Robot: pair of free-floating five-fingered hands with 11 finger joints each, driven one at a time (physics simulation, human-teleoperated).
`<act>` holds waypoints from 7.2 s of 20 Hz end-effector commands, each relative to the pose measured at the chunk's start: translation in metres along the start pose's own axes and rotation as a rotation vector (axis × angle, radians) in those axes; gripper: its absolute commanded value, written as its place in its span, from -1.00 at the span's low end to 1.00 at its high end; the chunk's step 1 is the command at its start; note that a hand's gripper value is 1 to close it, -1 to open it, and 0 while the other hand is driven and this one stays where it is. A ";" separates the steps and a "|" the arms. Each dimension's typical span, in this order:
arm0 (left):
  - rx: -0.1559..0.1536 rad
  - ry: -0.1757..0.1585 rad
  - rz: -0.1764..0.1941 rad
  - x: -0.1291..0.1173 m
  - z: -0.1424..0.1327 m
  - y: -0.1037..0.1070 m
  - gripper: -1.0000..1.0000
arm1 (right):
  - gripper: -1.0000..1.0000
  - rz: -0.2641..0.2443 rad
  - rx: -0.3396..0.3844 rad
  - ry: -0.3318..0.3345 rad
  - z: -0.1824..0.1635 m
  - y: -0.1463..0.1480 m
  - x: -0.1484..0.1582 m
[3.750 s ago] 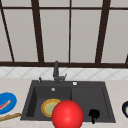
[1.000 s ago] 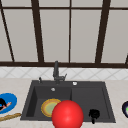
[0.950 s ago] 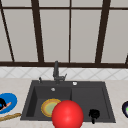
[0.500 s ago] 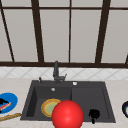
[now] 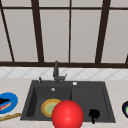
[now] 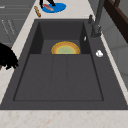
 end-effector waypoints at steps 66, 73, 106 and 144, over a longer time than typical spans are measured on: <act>0.024 0.047 -0.266 0.040 -0.257 0.109 1.00 | 0.00 0.000 0.000 0.000 0.000 0.000 0.000; 0.001 0.056 -0.259 0.021 -0.302 0.100 1.00 | 0.00 0.000 0.000 0.000 0.000 0.000 0.000; 0.038 0.061 -0.282 -0.268 -0.365 -0.053 1.00 | 0.00 0.000 0.000 0.000 0.000 0.000 0.000; 0.163 -0.046 -0.282 -0.354 -0.317 -0.092 -1.00 | 0.00 0.000 0.000 0.000 0.000 0.000 0.000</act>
